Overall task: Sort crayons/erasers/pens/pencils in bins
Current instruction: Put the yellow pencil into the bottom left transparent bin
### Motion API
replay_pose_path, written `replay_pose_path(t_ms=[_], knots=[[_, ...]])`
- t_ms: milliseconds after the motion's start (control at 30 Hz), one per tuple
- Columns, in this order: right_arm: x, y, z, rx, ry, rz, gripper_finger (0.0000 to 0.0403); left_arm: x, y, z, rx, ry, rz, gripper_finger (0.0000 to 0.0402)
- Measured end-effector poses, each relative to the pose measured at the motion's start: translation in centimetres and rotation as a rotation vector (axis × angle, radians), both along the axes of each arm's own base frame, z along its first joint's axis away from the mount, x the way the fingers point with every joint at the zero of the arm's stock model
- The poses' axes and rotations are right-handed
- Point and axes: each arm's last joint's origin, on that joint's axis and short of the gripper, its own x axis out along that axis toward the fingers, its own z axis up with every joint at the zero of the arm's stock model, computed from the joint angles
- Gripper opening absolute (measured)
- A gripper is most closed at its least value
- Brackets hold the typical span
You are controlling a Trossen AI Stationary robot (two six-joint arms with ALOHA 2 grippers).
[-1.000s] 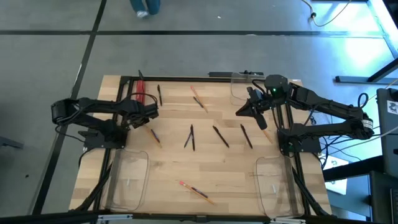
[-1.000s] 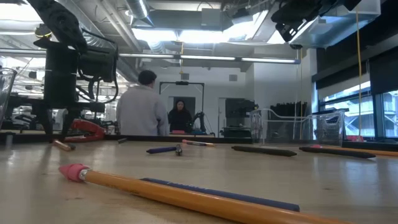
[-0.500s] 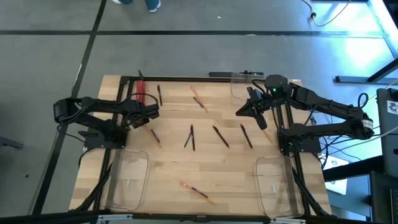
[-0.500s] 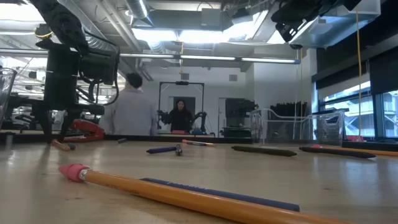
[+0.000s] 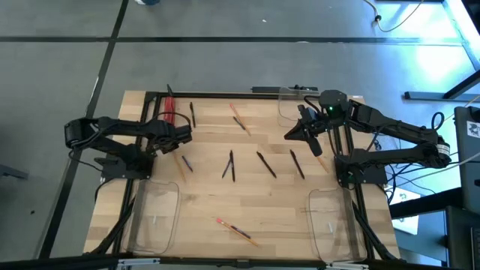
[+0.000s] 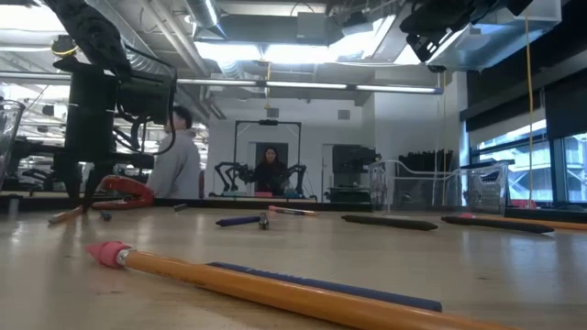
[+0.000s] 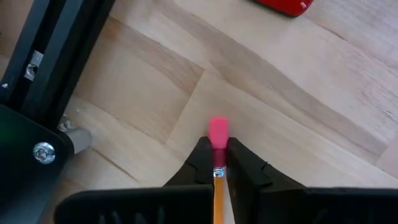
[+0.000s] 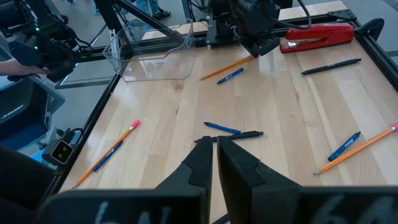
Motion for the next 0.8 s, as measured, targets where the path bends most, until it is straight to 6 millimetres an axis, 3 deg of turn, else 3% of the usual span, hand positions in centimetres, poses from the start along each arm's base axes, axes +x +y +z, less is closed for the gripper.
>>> replay_pose_path(t_ms=[333,800], knots=[[0.0,0.0,0.0,0.000,0.000,0.000,0.0028,0.1,0.0,0.2,-0.002,0.000,-0.081,0.0006],[0.0,0.0,0.0,0.000,0.000,0.000,0.0028,1.6,0.7,2.0,0.046,-0.036,-0.220,0.0006]])
